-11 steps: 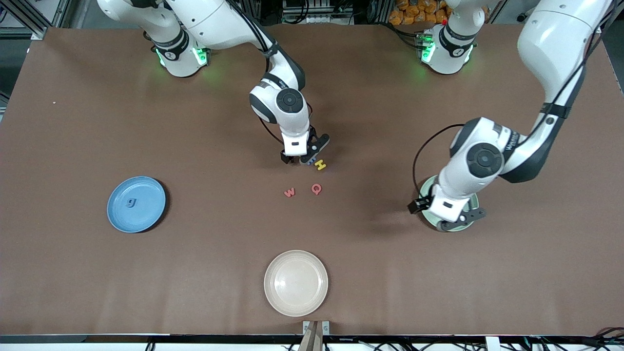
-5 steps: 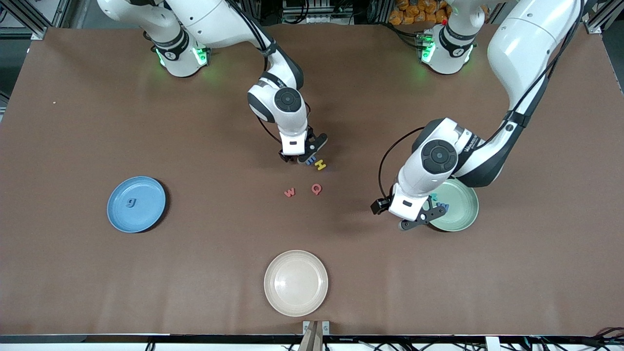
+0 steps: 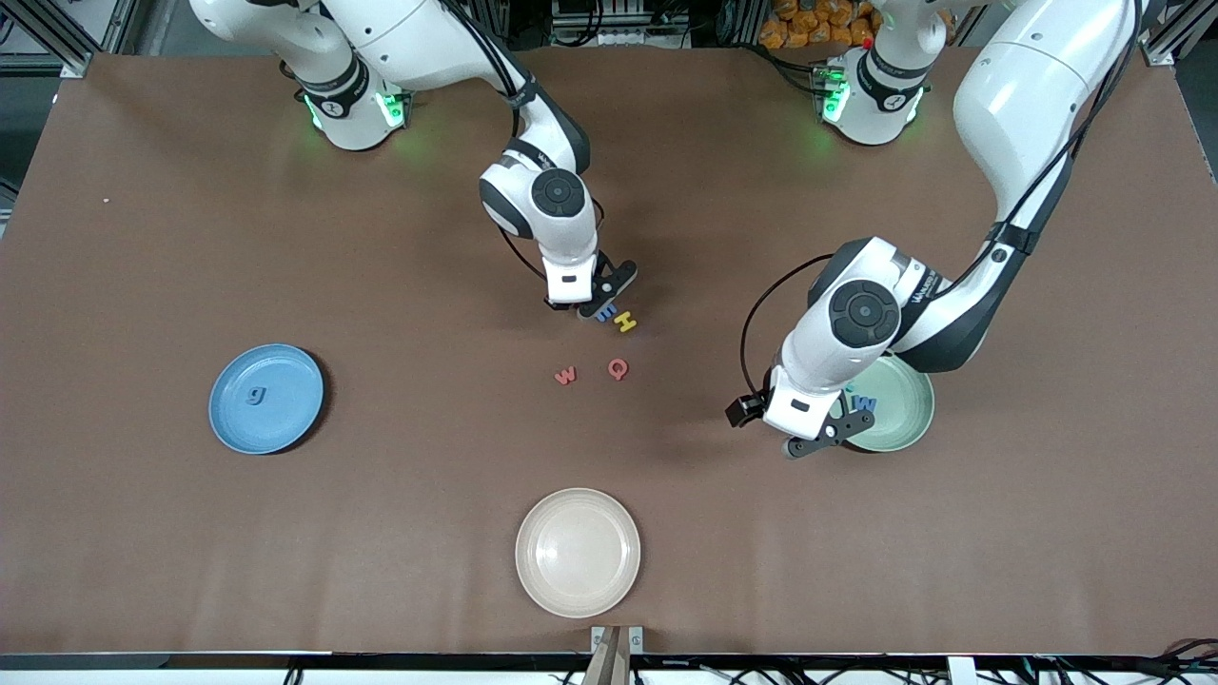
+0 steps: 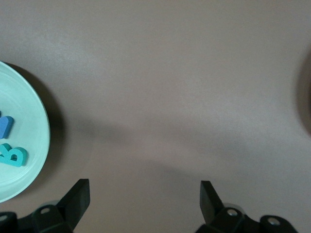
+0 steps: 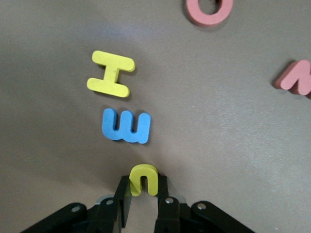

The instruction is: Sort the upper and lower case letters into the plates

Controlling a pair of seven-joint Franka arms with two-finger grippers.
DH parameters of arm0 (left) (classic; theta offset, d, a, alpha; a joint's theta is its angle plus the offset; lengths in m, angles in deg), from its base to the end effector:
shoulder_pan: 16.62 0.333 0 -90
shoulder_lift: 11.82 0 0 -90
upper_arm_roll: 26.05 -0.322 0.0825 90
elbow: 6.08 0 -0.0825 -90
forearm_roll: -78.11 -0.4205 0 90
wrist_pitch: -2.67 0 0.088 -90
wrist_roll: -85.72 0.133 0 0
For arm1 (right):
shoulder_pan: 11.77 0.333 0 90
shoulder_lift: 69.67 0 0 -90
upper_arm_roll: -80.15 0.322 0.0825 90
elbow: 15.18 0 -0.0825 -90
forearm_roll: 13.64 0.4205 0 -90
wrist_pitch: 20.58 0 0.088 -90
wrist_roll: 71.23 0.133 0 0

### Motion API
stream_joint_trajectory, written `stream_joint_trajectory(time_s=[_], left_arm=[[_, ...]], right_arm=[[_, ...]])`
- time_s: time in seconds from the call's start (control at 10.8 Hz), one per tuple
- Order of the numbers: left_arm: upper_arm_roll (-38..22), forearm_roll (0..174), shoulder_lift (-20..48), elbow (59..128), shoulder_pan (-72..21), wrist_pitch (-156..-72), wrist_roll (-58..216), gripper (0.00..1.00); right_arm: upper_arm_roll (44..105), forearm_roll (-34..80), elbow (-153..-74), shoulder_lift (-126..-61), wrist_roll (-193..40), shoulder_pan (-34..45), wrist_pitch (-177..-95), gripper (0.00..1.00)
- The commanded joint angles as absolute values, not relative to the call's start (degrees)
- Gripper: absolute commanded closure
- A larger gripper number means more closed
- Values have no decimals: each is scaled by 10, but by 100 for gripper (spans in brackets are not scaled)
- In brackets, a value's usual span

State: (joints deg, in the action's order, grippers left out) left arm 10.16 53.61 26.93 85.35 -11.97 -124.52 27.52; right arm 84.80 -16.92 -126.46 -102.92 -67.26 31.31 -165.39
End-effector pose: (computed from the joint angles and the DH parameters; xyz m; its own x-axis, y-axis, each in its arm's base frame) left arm 0.6637 -0.3160 0.2614 0.9407 0.3374 0.0354 0.3331 -0.9384 0.0920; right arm 0.4342 0.4780 0.1311 0.6988 0.7152 0.0069 0.7153 -0.6988 -0.0116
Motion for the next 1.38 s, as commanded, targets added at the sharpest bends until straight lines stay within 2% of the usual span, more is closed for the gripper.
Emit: stream_joint_trajectory(time_s=[0.0,0.37,0.55,0.74,1.01,1.29], left_arm=[[92,507,280,836,-154,-1237,315,0],[40,482,304,801,-249,-1273,327,0],[9,479,316,801,-297,-1315,360,0],[-26,457,324,801,-345,-1348,413,0],[-56,433,338,801,-398,-1401,435,0],[-64,416,360,801,-424,-1448,439,0]], right_arm=[[850,-168,-1281,-990,-675,277,-1643,100],[850,-169,-1271,-925,-682,152,-1548,100],[849,-173,-1251,-914,-683,72,-1473,100],[824,-198,-1246,-908,-679,24,-1423,100],[759,-236,-1246,-916,-682,-8,-1416,100],[758,-244,-1240,-922,-681,-60,-1421,100]])
